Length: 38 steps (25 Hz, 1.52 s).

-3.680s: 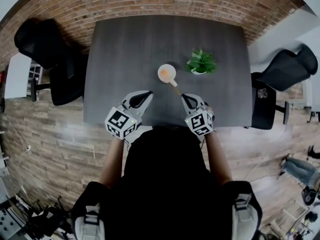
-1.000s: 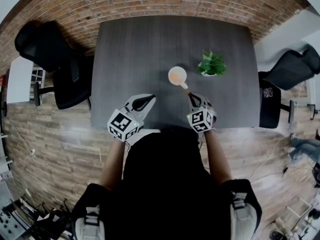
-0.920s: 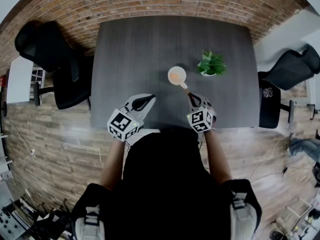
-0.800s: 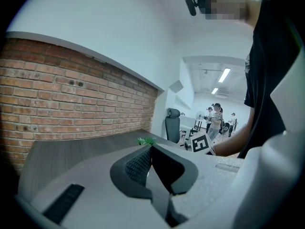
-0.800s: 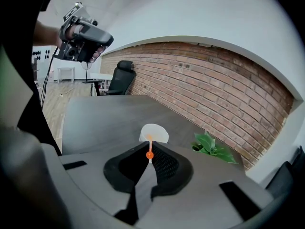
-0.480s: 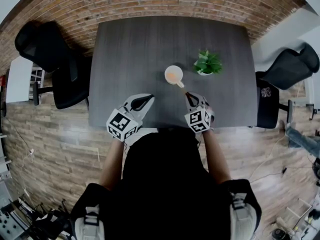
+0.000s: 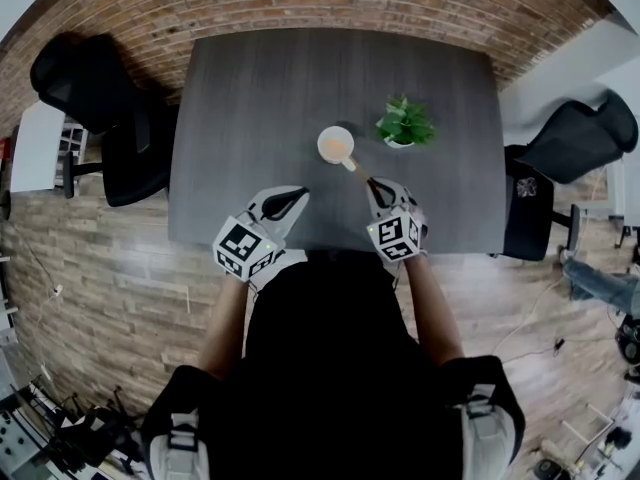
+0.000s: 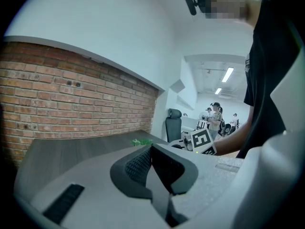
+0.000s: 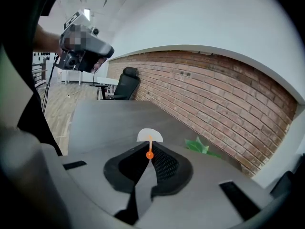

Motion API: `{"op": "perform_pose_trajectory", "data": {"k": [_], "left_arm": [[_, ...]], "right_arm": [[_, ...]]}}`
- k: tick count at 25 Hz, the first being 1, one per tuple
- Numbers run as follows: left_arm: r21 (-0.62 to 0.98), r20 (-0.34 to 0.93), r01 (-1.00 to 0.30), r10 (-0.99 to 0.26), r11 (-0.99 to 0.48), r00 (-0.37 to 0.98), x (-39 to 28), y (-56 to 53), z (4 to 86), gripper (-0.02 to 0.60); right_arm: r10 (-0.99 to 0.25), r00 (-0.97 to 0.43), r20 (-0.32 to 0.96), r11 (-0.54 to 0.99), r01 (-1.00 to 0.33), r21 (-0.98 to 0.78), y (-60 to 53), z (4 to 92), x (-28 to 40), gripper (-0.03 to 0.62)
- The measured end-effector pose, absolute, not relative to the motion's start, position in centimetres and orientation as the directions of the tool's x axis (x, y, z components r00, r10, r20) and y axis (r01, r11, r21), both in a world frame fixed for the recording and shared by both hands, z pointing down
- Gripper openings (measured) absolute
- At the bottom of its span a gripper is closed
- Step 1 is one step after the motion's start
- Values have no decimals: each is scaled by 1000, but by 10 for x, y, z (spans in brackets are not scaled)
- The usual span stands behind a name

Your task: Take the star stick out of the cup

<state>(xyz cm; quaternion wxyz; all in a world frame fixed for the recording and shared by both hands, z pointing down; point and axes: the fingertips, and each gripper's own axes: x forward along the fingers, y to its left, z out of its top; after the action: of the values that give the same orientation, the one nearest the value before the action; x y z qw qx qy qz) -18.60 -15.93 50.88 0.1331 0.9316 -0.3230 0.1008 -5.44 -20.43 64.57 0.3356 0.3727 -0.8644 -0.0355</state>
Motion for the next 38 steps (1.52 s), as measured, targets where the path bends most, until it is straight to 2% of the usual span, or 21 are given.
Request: {"op": "perform_pose_trajectory", "data": {"k": [28,38], "left_arm": [[167,262,-749,-704,-641,661,-126,-150,489,2],[170,261,-762,-717,-625,646,-100,-137,493,2]], "right_arm": [[-495,-716,491,868,-392,304,-183,575,-24,14],[-482,-777,404,870,-369,328,-169,545,-10,14]]}}
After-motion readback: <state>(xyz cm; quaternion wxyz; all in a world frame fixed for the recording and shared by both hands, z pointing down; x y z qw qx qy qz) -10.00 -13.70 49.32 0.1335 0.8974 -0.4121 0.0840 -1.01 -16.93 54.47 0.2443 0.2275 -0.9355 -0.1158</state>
